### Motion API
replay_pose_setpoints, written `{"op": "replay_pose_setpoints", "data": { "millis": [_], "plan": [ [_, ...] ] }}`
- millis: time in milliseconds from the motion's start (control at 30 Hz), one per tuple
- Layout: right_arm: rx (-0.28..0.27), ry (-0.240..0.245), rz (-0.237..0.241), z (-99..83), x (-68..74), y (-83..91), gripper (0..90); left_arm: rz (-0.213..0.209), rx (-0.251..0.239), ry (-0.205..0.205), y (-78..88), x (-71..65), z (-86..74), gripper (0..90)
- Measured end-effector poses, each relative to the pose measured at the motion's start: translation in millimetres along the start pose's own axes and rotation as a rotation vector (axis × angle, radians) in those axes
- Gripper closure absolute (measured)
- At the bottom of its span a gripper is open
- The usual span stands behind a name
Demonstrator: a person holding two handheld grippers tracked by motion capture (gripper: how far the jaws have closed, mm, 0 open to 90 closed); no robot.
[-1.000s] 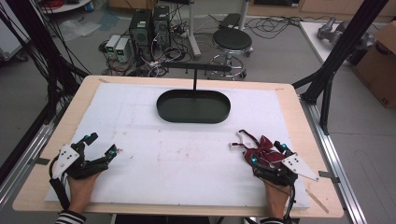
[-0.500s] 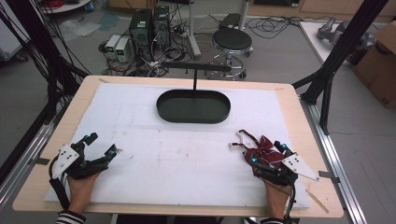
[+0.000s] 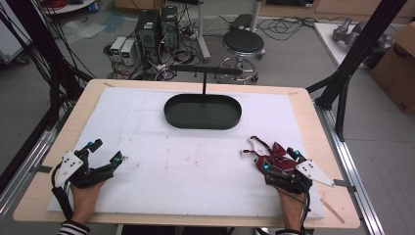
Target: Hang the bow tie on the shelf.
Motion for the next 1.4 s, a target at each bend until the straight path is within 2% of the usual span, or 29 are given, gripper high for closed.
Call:
{"op": "replay_pose_setpoints", "data": {
  "millis": [167,233,300,533,733,900,967,1033,1133,1233,1300,1400],
  "plan": [
    [0.032,0.009,0.002,23.2,2.6,-3.9,2.5,0.000,-0.001,-0.001,0.1,-0.2,0.0,14.9],
    [0.043,0.003,-0.012,32.2,3.8,-6.2,2.5,0.000,-0.001,0.000,0.2,-0.1,0.0,14.8],
    [0.060,-0.006,-0.002,40.8,5.1,-9.6,2.5,0.000,-0.002,0.000,0.2,-0.2,-0.1,14.8],
    [0.188,0.016,0.038,57.5,13.1,-30.4,3.3,0.000,-0.002,-0.001,0.1,-0.3,-0.1,14.8],
    [0.287,0.025,0.039,69.5,14.7,-47.9,4.4,0.000,0.000,-0.001,0.2,0.1,-0.1,14.8],
    [0.389,0.049,0.022,75.6,14.0,-64.9,5.8,0.000,0.001,-0.001,0.1,0.2,-0.1,14.9],
    [0.421,0.063,0.028,77.4,14.3,-71.6,9.3,0.000,0.000,0.000,0.0,0.0,-0.1,14.8],
    [0.456,0.075,0.039,80.0,15.5,-76.9,19.5,0.000,0.001,0.001,-0.1,0.2,-0.1,14.8],
    [0.499,0.093,0.054,81.1,18.0,-86.3,19.9,-0.001,0.000,0.000,0.1,0.2,-0.1,14.8],
    [0.538,0.115,0.067,80.2,20.4,-93.8,25.0,-0.001,-0.001,0.000,0.3,0.2,-0.1,14.8],
    [0.569,0.105,0.081,79.1,21.1,-98.4,27.3,-0.001,-0.001,0.000,0.3,0.2,-0.1,14.8],
    [0.616,0.124,0.070,77.4,21.1,-104.3,28.6,-0.001,-0.001,-0.001,0.3,0.3,-0.1,14.8]
  ]
}}
Point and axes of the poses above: each handheld gripper's, and its own axes: y roughly backward along the jaws, z roughly out of its top, x roughly to its left, the point moved 2 cm from there along -y, roughly forward along the jaws
